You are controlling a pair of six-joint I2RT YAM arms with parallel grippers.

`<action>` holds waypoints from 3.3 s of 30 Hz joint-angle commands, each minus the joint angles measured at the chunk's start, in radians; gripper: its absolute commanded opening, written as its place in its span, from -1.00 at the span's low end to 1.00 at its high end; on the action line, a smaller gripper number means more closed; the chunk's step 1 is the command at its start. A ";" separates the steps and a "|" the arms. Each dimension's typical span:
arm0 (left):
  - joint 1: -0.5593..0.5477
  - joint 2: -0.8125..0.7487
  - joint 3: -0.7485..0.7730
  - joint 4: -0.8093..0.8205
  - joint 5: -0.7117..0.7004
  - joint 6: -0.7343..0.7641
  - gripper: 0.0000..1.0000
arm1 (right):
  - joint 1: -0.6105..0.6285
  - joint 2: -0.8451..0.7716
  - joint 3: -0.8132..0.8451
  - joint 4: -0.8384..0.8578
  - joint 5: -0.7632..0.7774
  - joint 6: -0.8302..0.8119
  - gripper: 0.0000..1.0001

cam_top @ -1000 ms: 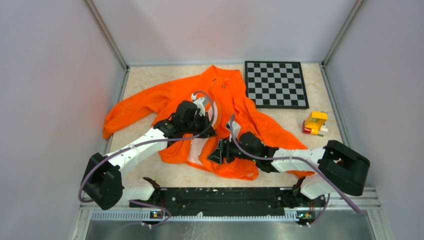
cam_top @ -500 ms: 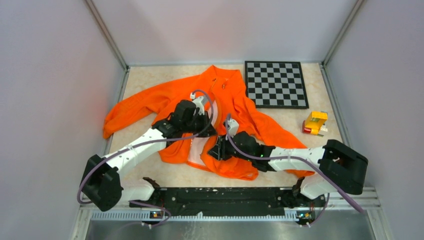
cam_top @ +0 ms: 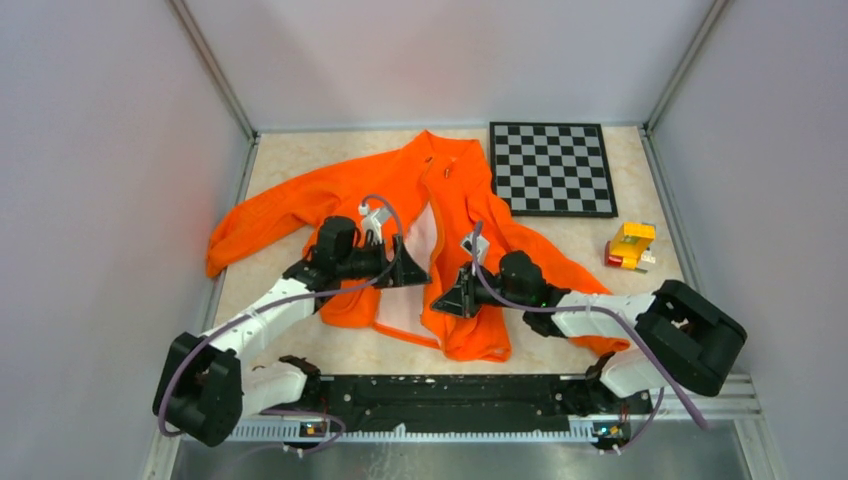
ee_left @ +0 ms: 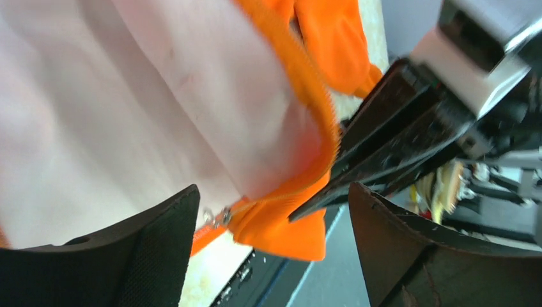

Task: Zip up the jacket

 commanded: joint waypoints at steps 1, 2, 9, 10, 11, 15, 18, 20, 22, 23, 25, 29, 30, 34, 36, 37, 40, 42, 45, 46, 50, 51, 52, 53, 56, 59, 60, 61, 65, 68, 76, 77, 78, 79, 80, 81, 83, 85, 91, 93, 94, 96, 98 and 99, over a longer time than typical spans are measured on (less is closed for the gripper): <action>0.012 -0.001 -0.122 0.296 0.283 -0.082 0.80 | -0.042 -0.017 0.002 0.177 -0.230 -0.012 -1.00; 0.010 0.019 -0.144 0.350 0.319 -0.107 0.81 | -0.046 -0.011 0.002 0.189 -0.252 -0.011 -1.00; -0.013 0.110 -0.175 0.455 0.415 -0.106 0.67 | -0.059 0.021 -0.012 0.279 -0.343 0.006 -1.00; -0.015 0.112 -0.176 0.466 0.428 -0.104 0.60 | -0.062 0.028 -0.010 0.275 -0.348 0.005 -1.00; -0.015 0.111 -0.178 0.473 0.442 -0.103 0.51 | -0.063 0.036 -0.006 0.272 -0.355 0.006 -1.00; -0.015 0.109 -0.178 0.472 0.484 -0.092 0.22 | -0.082 0.052 -0.002 0.264 -0.367 0.009 -1.00; -0.015 0.103 -0.185 0.467 0.495 -0.081 0.12 | -0.107 0.047 -0.001 0.236 -0.360 -0.001 -1.00; -0.015 0.102 -0.190 0.456 0.495 -0.069 0.12 | -0.118 0.036 0.001 0.207 -0.343 -0.018 -1.00; -0.014 0.105 -0.195 0.464 0.499 -0.069 0.12 | -0.121 0.026 0.004 0.176 -0.322 -0.034 -1.00; -0.017 0.109 -0.196 0.474 0.503 -0.076 0.11 | -0.120 0.024 0.008 0.169 -0.312 -0.038 -1.00; -0.016 0.113 -0.202 0.511 0.513 -0.097 0.04 | -0.121 0.026 0.020 0.149 -0.305 -0.050 -1.00; -0.017 0.130 -0.198 0.540 0.516 -0.114 -0.30 | -0.121 0.019 0.036 0.097 -0.278 -0.075 -0.96; -0.016 0.138 -0.196 0.545 0.517 -0.118 -0.40 | -0.121 0.011 0.037 0.071 -0.262 -0.080 -0.94; -0.019 0.158 -0.189 0.574 0.514 -0.152 -0.81 | -0.120 -0.043 0.069 -0.086 -0.179 -0.100 -0.61; -0.021 0.161 -0.180 0.580 0.507 -0.158 -0.95 | -0.110 -0.083 0.098 -0.213 -0.097 -0.101 -0.41; -0.021 0.161 -0.176 0.576 0.498 -0.160 -1.00 | -0.102 -0.103 0.114 -0.280 -0.039 -0.100 -0.33; -0.022 0.161 -0.161 0.571 0.470 -0.176 -1.00 | -0.067 -0.146 0.168 -0.496 0.134 -0.079 -0.16; -0.023 0.160 -0.157 0.568 0.445 -0.197 -1.00 | -0.032 -0.168 0.192 -0.577 0.211 -0.063 0.10; -0.022 0.151 -0.152 0.554 0.412 -0.215 -1.00 | 0.052 -0.197 0.212 -0.632 0.311 -0.046 0.16; -0.023 0.147 -0.151 0.553 0.408 -0.218 -1.00 | 0.077 -0.202 0.220 -0.634 0.335 -0.038 0.16; -0.023 0.133 -0.135 0.507 0.389 -0.208 -1.00 | 0.169 -0.235 0.234 -0.656 0.477 -0.065 0.10; -0.022 0.131 -0.132 0.501 0.386 -0.209 -1.00 | 0.194 -0.241 0.242 -0.670 0.534 -0.089 0.09; -0.023 0.126 -0.130 0.496 0.385 -0.212 -1.00 | 0.207 -0.243 0.256 -0.686 0.565 -0.108 0.09; -0.022 0.121 -0.128 0.495 0.382 -0.217 -1.00 | 0.212 -0.245 0.266 -0.693 0.572 -0.120 0.09; -0.022 0.106 -0.124 0.495 0.380 -0.225 -1.00 | 0.215 -0.278 0.252 -0.655 0.550 -0.126 0.11; -0.023 0.094 -0.123 0.490 0.384 -0.224 -1.00 | 0.218 -0.316 0.204 -0.566 0.501 -0.119 0.18; -0.023 0.090 -0.124 0.491 0.385 -0.227 -1.00 | 0.219 -0.318 0.190 -0.541 0.483 -0.120 0.19; -0.022 0.088 -0.125 0.493 0.387 -0.233 -1.00 | 0.220 -0.313 0.185 -0.518 0.465 -0.117 0.20; -0.022 0.085 -0.125 0.512 0.395 -0.260 -1.00 | 0.220 -0.266 0.187 -0.422 0.393 -0.046 0.21; -0.023 0.088 -0.119 0.525 0.400 -0.274 -1.00 | 0.219 -0.228 0.174 -0.327 0.370 0.003 0.19; -0.023 0.079 -0.112 0.527 0.391 -0.288 -1.00 | 0.219 -0.235 0.134 -0.383 0.460 0.011 0.14; -0.022 0.078 -0.111 0.526 0.391 -0.288 -1.00 | 0.219 -0.244 0.127 -0.383 0.466 0.012 0.15; -0.022 0.078 -0.111 0.526 0.391 -0.291 -1.00 | 0.219 -0.249 0.121 -0.386 0.470 0.012 0.16; -0.022 0.079 -0.111 0.526 0.391 -0.292 -1.00 | 0.219 -0.249 0.121 -0.391 0.472 0.010 0.17; -0.023 0.079 -0.111 0.528 0.391 -0.294 -1.00 | 0.218 -0.245 0.120 -0.392 0.474 0.012 0.17; -0.023 0.080 -0.111 0.529 0.391 -0.295 -1.00 | 0.219 -0.238 0.119 -0.389 0.472 0.015 0.17; -0.023 0.081 -0.110 0.529 0.391 -0.297 -1.00 | 0.220 -0.224 0.115 -0.368 0.461 0.021 0.10; -0.022 0.085 -0.105 0.529 0.393 -0.299 -1.00 | 0.219 -0.213 0.115 -0.343 0.456 0.029 0.00; -0.022 0.080 -0.104 0.522 0.387 -0.297 -1.00 | 0.220 -0.183 0.129 -0.313 0.465 0.033 -0.16; -0.022 0.079 -0.105 0.519 0.385 -0.296 -1.00 | 0.219 -0.169 0.132 -0.299 0.464 0.032 -0.27; -0.023 0.077 -0.105 0.517 0.383 -0.295 -1.00 | 0.219 -0.164 0.133 -0.294 0.469 0.030 -0.37; -0.022 0.073 -0.102 0.507 0.378 -0.288 -1.00 | 0.217 -0.161 0.130 -0.287 0.480 0.019 -0.56; -0.023 0.071 -0.098 0.488 0.373 -0.276 -1.00 | 0.215 -0.164 0.121 -0.277 0.487 -0.009 -0.83; -0.023 0.069 -0.094 0.475 0.372 -0.265 -1.00 | 0.210 -0.164 0.108 -0.254 0.467 -0.034 -0.97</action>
